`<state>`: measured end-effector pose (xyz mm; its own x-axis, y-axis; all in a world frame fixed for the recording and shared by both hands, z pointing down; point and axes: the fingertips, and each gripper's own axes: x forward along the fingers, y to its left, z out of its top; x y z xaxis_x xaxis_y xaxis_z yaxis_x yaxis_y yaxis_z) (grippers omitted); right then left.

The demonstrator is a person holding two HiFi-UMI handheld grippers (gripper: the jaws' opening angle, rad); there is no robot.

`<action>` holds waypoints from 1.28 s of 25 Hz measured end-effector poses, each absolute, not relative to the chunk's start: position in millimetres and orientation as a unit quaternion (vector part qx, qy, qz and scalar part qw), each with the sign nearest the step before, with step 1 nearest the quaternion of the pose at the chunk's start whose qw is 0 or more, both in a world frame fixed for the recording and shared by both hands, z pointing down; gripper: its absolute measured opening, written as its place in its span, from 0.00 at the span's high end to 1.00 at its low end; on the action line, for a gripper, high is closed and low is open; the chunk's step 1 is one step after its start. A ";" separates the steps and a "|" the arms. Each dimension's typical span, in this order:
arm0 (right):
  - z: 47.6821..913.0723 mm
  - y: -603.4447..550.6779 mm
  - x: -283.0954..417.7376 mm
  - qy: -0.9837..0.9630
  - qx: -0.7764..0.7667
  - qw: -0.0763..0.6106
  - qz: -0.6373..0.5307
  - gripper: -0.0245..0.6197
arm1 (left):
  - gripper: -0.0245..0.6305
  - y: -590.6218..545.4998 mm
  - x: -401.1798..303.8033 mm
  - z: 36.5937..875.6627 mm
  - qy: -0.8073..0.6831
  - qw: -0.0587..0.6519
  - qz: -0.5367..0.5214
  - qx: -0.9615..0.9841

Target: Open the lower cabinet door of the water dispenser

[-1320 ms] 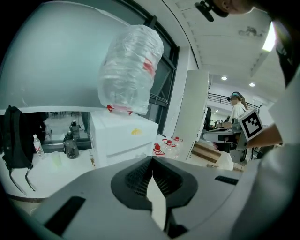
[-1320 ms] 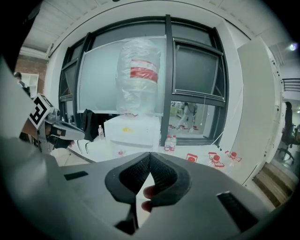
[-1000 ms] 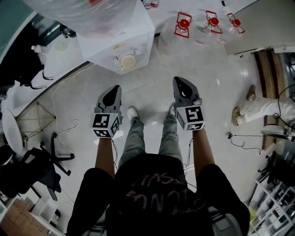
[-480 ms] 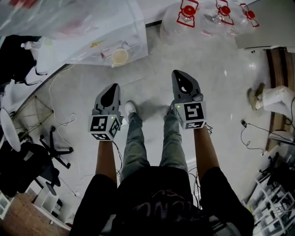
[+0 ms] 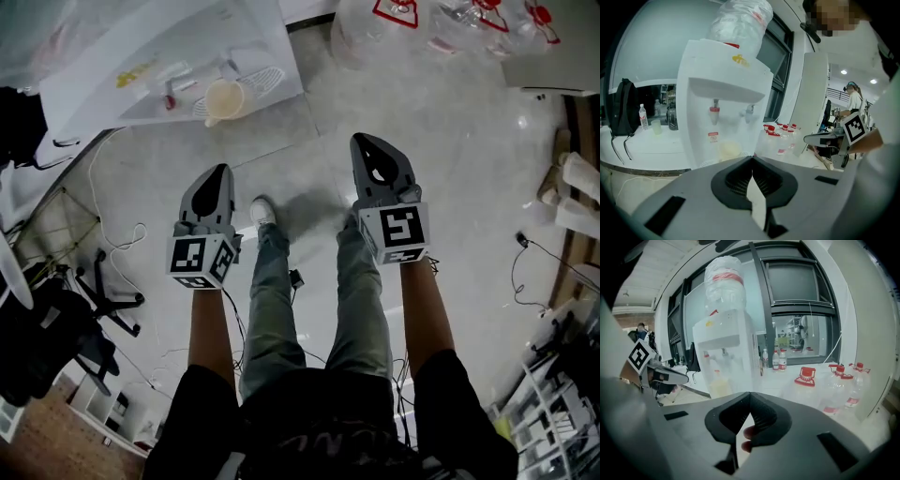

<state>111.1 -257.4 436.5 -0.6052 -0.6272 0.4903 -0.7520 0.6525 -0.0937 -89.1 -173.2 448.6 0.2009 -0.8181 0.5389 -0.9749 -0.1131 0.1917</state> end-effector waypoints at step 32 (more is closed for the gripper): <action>681.9 -303.3 68.1 -0.908 0.361 0.187 0.099 0.94 | 0.94 -202.1 -129.7 690.8 -0.646 0.201 0.124 0.726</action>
<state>68.1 -303.3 681.9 -0.6697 -0.6178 0.4121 -0.6922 0.7203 -0.0450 -129.7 -202.1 690.8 0.1352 -0.8880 0.4395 -0.9877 -0.0855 0.1312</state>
